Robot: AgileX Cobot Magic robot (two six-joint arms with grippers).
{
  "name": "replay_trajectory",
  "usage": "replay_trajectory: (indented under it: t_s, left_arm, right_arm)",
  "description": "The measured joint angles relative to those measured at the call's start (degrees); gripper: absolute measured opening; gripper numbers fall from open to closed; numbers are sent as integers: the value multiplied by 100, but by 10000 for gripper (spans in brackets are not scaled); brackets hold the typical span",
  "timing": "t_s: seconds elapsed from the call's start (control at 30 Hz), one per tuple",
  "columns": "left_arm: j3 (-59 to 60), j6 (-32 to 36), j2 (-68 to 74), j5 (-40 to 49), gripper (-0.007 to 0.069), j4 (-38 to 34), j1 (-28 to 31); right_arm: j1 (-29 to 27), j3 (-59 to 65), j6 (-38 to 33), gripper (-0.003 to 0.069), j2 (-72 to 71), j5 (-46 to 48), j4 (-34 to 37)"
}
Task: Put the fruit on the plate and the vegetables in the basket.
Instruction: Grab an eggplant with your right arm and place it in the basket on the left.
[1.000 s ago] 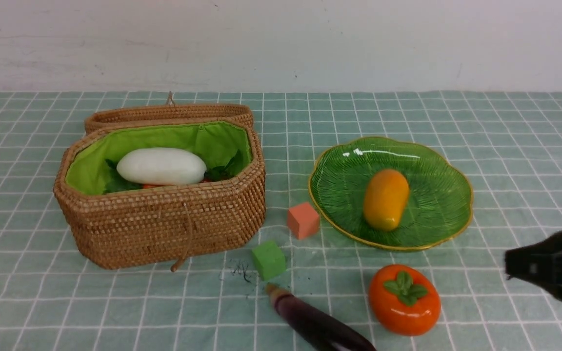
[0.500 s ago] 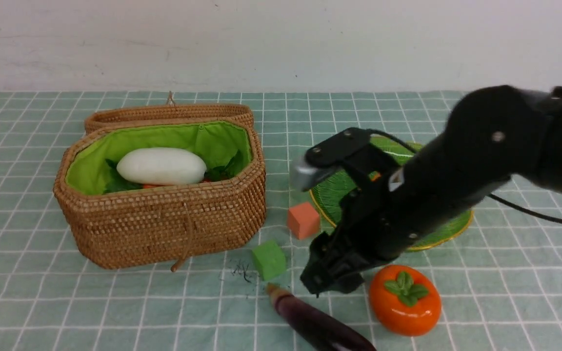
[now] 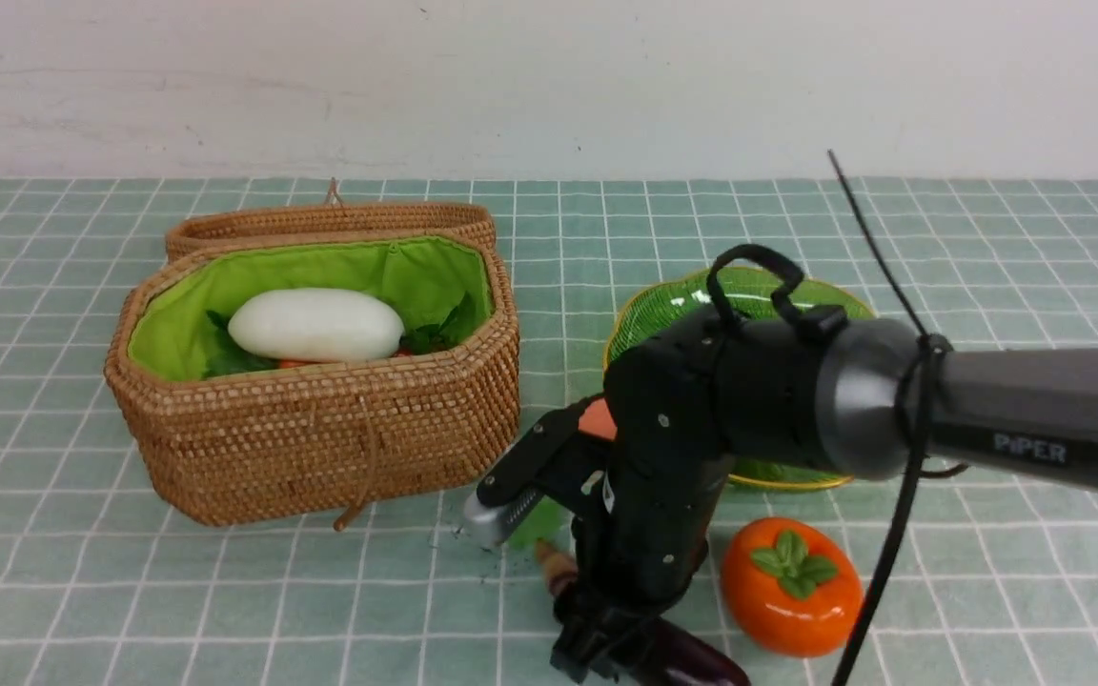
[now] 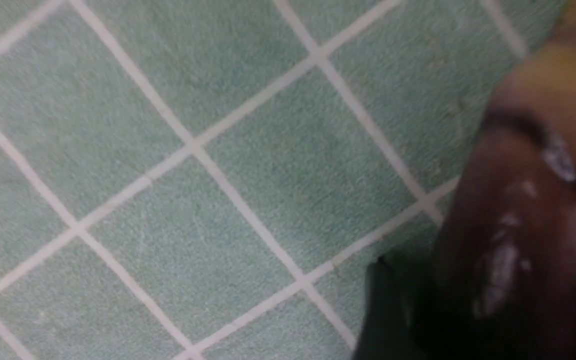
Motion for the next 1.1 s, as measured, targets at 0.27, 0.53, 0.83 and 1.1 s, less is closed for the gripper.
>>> replay_trajectory:
  t_s: [0.27, 0.53, 0.83, 1.1]
  left_arm:
    - [0, 0, 0, 0, 103, 0, 0]
    - [0, 0, 0, 0, 113, 0, 0]
    - [0, 0, 0, 0, 124, 0, 0]
    - [0, 0, 0, 0, 132, 0, 0]
  right_arm:
    - [0, -765, 19, 358, -42, 810, -20]
    - [0, -2939, 23, 358, -156, 4, 32]
    - [7, -3221, -228, 358, 63, -3533, 324]
    - [8, -3211, -309, 358, 849, -4215, 372]
